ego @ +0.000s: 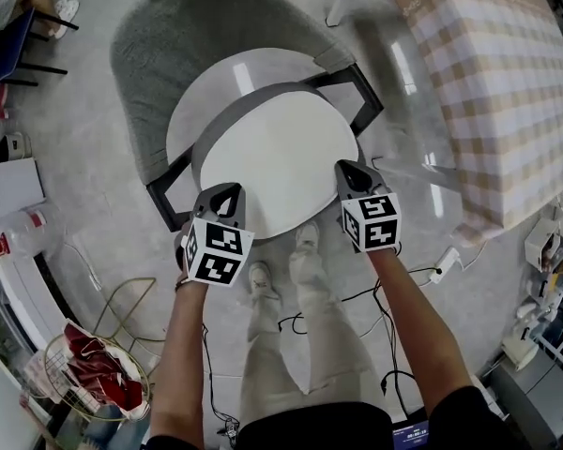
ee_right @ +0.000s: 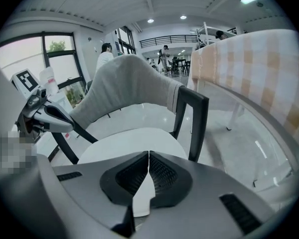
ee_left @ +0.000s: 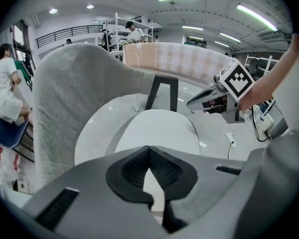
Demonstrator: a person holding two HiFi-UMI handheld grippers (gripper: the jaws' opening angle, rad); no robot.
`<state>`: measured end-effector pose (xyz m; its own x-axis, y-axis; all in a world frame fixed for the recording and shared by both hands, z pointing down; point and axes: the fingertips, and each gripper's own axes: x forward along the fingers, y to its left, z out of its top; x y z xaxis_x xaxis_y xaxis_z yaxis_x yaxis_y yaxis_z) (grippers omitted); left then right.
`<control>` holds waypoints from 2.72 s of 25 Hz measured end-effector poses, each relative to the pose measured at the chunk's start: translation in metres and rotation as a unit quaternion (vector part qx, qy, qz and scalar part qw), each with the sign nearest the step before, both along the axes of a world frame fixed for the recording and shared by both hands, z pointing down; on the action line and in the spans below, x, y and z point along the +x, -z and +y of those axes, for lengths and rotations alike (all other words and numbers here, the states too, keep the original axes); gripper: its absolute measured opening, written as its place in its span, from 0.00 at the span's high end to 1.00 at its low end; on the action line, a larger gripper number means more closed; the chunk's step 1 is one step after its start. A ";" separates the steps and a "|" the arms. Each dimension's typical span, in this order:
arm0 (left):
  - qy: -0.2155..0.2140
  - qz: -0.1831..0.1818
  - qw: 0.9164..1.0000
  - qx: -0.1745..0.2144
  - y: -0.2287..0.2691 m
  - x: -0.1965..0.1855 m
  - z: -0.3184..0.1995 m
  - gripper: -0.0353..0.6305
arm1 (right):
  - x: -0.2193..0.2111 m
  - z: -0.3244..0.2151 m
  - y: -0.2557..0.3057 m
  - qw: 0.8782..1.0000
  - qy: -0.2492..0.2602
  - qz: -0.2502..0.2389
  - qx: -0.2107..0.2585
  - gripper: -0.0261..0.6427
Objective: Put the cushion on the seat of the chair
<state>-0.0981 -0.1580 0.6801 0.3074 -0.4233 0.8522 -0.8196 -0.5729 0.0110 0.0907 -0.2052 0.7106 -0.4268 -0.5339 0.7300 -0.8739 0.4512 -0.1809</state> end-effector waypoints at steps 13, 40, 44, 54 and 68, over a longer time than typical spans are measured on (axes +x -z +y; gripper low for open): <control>0.040 0.064 0.996 0.056 0.096 0.009 0.012 0.94 | -0.026 0.032 0.101 0.998 0.039 -0.035 0.017 0.93; 0.061 0.152 0.970 0.182 0.298 -0.016 0.090 0.94 | -0.094 0.119 0.325 0.985 0.052 -0.113 0.119 0.93; 0.049 0.148 0.964 0.213 0.330 -0.024 0.096 0.94 | -0.096 0.125 0.357 0.981 0.045 -0.118 0.148 0.93; 0.041 0.220 0.947 0.231 0.391 -0.035 0.137 0.94 | -0.114 0.157 0.435 0.966 0.039 -0.114 0.227 0.93; 0.012 0.226 0.938 0.262 0.432 -0.022 0.174 0.94 | -0.111 0.201 0.485 0.949 0.038 -0.111 0.293 0.93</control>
